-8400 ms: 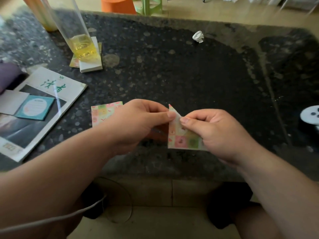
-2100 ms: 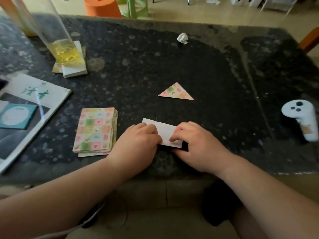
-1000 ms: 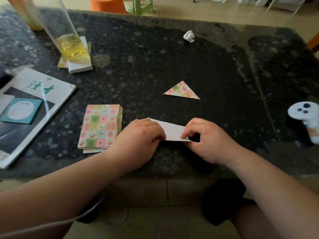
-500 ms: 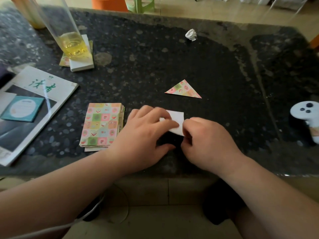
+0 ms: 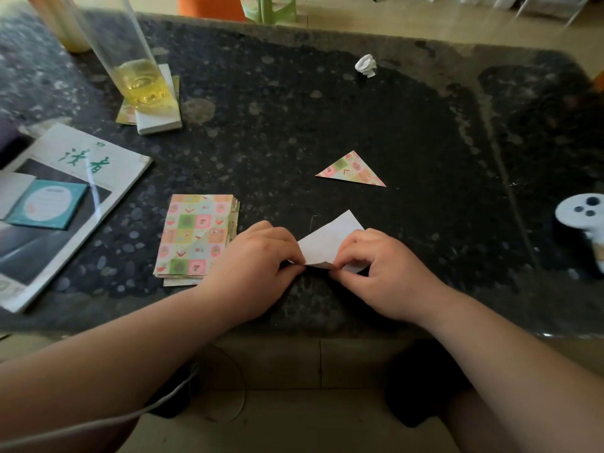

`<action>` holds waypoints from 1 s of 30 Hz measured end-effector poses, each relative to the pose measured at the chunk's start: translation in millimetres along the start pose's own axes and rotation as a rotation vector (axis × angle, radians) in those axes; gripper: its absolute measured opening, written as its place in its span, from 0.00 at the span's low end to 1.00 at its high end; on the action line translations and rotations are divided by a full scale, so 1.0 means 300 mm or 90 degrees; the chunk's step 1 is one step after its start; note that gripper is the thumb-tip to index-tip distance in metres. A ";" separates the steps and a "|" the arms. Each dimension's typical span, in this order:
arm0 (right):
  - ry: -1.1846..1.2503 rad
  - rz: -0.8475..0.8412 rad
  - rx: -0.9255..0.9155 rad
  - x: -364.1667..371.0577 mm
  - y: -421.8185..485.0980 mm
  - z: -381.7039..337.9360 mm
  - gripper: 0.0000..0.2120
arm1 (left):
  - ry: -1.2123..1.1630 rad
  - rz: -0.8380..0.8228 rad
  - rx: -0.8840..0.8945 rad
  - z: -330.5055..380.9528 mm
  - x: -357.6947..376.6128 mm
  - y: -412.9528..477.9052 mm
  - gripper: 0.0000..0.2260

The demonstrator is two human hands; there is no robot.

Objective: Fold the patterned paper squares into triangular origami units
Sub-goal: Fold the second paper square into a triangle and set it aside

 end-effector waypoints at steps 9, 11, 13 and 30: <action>0.167 0.088 0.235 -0.045 0.015 0.057 0.06 | -0.055 -0.018 -0.115 -0.041 0.011 0.003 0.09; 0.182 0.101 0.268 -0.042 0.016 0.060 0.09 | -0.057 -0.017 -0.137 -0.035 0.002 0.010 0.10; 0.174 0.117 0.289 -0.039 0.019 0.064 0.11 | -0.010 0.006 -0.113 -0.008 -0.009 0.014 0.15; 0.091 0.167 0.306 -0.027 0.068 0.072 0.10 | 0.217 -0.152 0.038 0.167 0.169 -0.087 0.42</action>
Point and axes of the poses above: each hand's wrist, its own y-axis towards the middle knuckle, its own x-axis out of the palm, z = x × y, the point moved 7 cm from there along y, towards the middle knuckle, and after that the axes turned 3 degrees about -x, right-handed, at the moved point
